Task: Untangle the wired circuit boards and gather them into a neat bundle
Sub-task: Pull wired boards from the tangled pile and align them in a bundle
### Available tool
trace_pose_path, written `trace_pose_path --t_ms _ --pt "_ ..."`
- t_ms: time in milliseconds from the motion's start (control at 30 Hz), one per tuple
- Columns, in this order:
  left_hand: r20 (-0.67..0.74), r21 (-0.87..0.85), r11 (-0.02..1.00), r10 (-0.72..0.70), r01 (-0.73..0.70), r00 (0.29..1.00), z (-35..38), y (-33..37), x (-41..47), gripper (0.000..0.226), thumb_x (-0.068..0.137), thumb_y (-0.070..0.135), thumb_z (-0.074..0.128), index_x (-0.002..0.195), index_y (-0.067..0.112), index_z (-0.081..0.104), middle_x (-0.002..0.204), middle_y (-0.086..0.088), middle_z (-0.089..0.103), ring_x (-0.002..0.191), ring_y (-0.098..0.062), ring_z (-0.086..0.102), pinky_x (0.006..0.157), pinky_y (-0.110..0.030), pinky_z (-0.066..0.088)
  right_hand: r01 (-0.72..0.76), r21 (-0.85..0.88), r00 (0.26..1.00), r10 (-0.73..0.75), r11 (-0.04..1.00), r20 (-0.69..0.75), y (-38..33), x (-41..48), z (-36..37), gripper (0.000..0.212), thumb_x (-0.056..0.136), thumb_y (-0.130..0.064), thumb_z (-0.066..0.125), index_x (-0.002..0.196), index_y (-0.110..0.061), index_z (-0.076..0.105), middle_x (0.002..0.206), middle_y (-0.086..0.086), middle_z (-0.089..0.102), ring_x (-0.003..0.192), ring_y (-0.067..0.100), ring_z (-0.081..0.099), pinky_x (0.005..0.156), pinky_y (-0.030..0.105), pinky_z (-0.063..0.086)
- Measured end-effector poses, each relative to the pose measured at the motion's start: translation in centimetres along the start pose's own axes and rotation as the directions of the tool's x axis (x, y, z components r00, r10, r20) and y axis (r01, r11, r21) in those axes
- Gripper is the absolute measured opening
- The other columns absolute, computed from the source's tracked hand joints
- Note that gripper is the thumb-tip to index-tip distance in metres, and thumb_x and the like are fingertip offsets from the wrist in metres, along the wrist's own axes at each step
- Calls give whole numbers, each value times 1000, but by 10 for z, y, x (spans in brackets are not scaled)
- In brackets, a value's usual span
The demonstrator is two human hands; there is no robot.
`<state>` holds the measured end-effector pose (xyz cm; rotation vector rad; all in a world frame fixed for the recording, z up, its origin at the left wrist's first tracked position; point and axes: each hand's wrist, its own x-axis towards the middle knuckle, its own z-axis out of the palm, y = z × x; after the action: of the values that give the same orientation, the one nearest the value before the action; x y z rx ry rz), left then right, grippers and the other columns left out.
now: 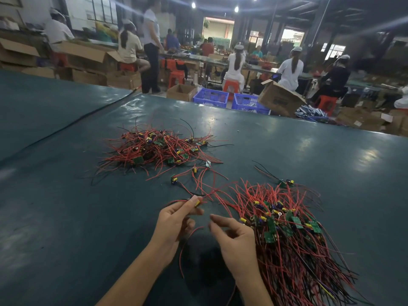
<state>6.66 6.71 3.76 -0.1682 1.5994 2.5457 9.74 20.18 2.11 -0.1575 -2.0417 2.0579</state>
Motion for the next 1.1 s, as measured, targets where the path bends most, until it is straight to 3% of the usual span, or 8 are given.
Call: trace_pose_path --t_ms 100,233,300,400,500,600,767,1100 --pt "2 29 999 43 -43 999 4 -6 -2 69 58 43 78 95 -14 64 55 -1 40 39 -8 28 40 -17 22 40 3 999 -40 999 14 -3 -5 8 22 83 -5 74 89 -26 77 72 3 69 61 6 54 57 16 44" --pt "78 142 980 131 -141 988 9 -13 -7 43 62 46 76 84 9 78 52 7 49 45 -2 40 43 -11 33 75 71 994 -69 995 -83 -8 -4 10 19 86 -11 71 81 -26 80 77 21 66 62 17 52 62 25 43" --pt "119 184 965 168 -188 979 12 -17 -10 30 66 41 74 80 16 80 54 8 56 48 1 45 45 -10 35 59 109 994 -48 992 -102 -10 -4 9 19 87 -12 68 79 -23 81 78 16 72 66 24 63 69 25 49" --pt "121 208 947 225 -246 967 17 -18 -13 9 73 28 73 73 22 80 56 9 66 47 5 52 49 -7 38 -1 193 992 25 981 -123 -12 -4 7 28 89 -9 65 73 -25 81 73 1 75 65 5 68 61 13 50" --pt "155 241 925 262 -294 952 21 -19 -17 11 72 33 71 75 27 80 60 9 69 49 6 53 53 -7 41 -80 257 970 134 963 -201 -14 -3 6 25 89 -13 67 68 -22 79 58 -4 67 51 0 57 52 18 46" --pt "152 221 933 253 -283 955 24 -20 -19 13 70 33 71 73 23 79 62 6 70 49 5 54 51 -8 41 -129 354 919 246 926 -308 -16 0 4 27 87 -16 70 61 -17 75 57 1 64 54 13 56 56 30 46" --pt "122 229 938 238 -261 964 24 -19 -18 29 67 44 72 73 17 78 61 1 68 49 -2 48 50 -15 38 -57 529 863 308 846 -400 -23 7 -8 21 89 -15 68 69 -13 74 45 -5 45 37 6 30 36 18 26" --pt "155 208 940 242 -271 958 25 -14 -20 26 68 38 70 70 14 77 64 -3 69 50 -2 50 51 -14 41 37 647 868 297 761 -398 -32 10 -28 13 93 -15 62 83 -13 71 60 -9 58 41 2 37 36 16 29"
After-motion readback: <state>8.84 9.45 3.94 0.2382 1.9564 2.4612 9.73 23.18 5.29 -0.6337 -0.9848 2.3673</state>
